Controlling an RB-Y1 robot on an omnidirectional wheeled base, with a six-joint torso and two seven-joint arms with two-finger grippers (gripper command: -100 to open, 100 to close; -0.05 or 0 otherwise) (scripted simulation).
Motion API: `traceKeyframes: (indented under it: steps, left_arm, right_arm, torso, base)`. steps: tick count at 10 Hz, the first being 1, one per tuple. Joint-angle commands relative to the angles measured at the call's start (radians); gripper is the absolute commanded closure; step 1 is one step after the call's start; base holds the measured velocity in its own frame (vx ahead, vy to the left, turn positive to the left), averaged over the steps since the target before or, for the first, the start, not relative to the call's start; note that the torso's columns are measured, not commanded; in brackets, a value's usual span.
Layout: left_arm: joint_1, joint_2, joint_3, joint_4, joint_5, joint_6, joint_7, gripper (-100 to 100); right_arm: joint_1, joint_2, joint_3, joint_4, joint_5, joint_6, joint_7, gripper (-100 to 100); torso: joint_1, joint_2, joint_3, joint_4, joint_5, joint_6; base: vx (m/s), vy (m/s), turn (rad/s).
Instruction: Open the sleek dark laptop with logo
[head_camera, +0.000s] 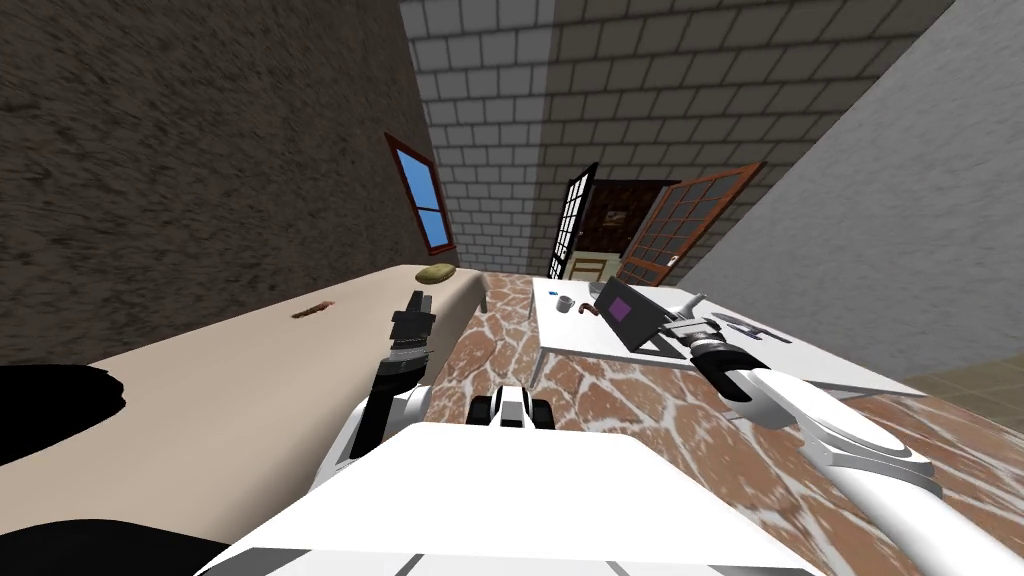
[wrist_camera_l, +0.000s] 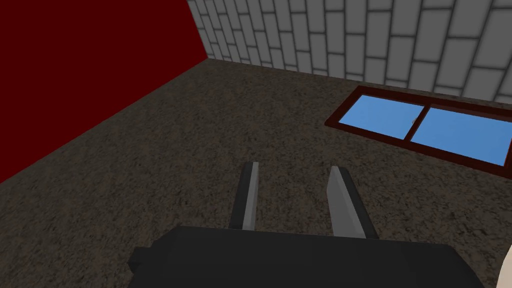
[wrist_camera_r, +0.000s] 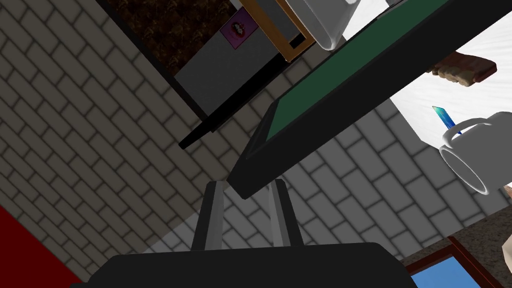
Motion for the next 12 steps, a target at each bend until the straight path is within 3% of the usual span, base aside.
traceKeyframes:
  steps: [1,4,5,6,12]
  left_arm:
    - [0.0,0.0,0.0,0.0,0.0,0.0,0.0,0]
    - [0.0,0.0,0.0,0.0,0.0,0.0,0.0,0]
    - [0.0,0.0,0.0,0.0,0.0,0.0,0.0,0]
    - [-0.001,0.0,0.0,0.0,0.0,0.0,0.0,0]
    - [-0.001,0.0,0.0,0.0,0.0,0.0,0.0,0]
  right_arm:
    - [0.031,0.019,0.014,-0.07,0.002,-0.062,0.007,100]
    - [0.064,0.043,0.027,-0.161,0.007,-0.122,0.017,100]
    - [0.053,0.018,0.018,-0.144,-0.001,-0.107,0.008,100]
    - [0.058,-0.002,0.022,-0.138,-0.026,-0.115,-0.024,100]
    - [0.072,-0.096,0.052,-0.078,-0.151,-0.135,-0.177,100]
  torso:
    - [0.001,0.0,0.0,0.0,0.001,0.0]
    - [0.0,-0.002,-0.002,-0.001,0.001,-0.002]
    - [-0.001,-0.003,-0.002,0.0,0.001,-0.002]
    - [-0.001,0.0,-0.001,0.001,0.002,-0.007]
    - [-0.001,-0.008,-0.005,-0.002,0.001,-0.005]
  base:
    - [0.211,0.054,-0.366]
    - [0.208,0.04,-0.424]
    - [0.097,0.029,-0.111]
    - [0.015,-0.016,0.026]
    - [0.009,-0.06,0.039]
